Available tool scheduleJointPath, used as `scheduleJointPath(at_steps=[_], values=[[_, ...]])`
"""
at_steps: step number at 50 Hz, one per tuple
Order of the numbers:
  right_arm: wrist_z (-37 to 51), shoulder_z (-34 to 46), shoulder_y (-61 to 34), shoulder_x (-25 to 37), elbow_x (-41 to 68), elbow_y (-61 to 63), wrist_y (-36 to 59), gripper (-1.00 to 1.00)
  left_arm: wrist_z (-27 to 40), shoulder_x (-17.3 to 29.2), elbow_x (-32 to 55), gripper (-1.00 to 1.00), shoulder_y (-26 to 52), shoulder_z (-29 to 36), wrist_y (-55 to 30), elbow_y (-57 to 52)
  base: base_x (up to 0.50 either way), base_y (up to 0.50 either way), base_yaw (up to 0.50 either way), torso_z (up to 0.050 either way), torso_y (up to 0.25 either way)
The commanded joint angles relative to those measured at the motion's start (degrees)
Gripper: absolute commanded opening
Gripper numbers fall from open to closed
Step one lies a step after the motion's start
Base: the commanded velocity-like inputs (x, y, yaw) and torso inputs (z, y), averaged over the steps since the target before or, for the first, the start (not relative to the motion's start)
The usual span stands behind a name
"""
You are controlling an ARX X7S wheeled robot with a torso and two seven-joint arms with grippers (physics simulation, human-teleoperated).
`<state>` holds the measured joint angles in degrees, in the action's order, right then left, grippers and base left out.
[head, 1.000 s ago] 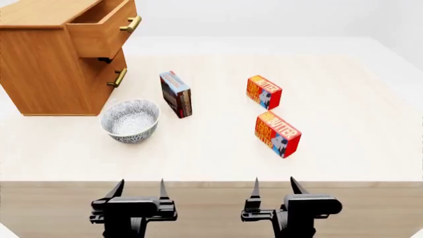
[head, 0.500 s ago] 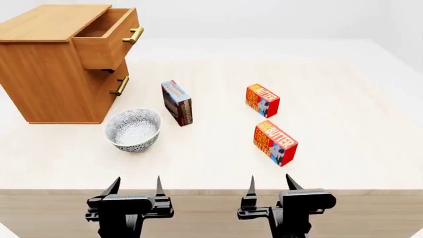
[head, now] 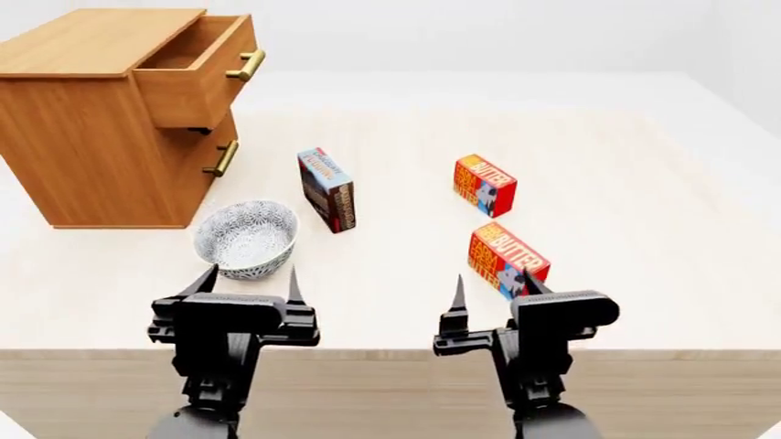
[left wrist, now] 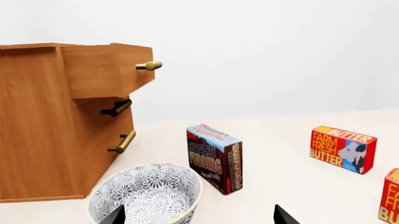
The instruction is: Put the butter at the front in the top drawer of the cabinet and close it.
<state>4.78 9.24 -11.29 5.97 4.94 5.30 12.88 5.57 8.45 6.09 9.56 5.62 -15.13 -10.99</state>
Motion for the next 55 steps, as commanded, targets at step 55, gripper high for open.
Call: scheduleJointPath(at_steps=[55], values=[[4.82,1.75,-3.19,2.99,2.38,8.47,4.60,1.00,2.98,2.97,5.85,1.00,4.74,-0.84,-14.83,-15.40,0.34,0.01,0.00,0.005,0.000]])
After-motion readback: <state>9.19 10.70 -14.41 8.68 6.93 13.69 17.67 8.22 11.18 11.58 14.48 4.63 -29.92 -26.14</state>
